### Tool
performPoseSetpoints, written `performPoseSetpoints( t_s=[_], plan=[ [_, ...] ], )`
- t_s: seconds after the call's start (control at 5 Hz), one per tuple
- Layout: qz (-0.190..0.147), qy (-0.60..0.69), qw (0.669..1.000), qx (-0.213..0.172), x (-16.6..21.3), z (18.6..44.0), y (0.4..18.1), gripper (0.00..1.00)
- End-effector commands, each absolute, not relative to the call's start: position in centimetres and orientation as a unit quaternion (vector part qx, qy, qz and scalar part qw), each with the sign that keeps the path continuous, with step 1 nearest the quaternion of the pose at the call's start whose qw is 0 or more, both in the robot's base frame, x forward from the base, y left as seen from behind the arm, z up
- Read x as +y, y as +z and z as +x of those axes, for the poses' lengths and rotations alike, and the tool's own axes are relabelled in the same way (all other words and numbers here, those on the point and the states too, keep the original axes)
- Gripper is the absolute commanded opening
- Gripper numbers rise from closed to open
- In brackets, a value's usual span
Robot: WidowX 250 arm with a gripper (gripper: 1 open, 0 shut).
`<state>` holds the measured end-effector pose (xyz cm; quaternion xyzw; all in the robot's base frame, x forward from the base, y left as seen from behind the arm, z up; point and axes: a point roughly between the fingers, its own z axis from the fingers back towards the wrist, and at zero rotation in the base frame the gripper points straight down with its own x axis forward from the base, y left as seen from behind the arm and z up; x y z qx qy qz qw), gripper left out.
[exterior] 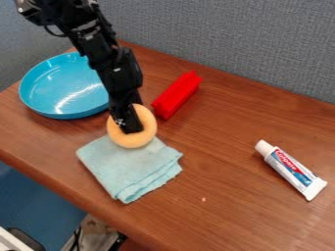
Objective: Put the yellow ball on the blue plate
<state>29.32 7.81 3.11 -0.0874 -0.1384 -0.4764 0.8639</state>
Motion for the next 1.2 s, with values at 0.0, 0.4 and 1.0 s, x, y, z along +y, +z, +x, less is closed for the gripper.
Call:
performPoseSetpoints(
  t_s=[0.0,0.4,1.0],
  plan=[
    [-0.159,-0.458,0.87,-0.087,7.15,28.0,-3.92,0.0],
    [-0.164,-0.456,0.87,-0.088,7.06,28.02,-4.1,0.0],
    [-0.163,-0.452,0.872,-0.094,7.27,28.04,-3.38,0.0]
  ],
)
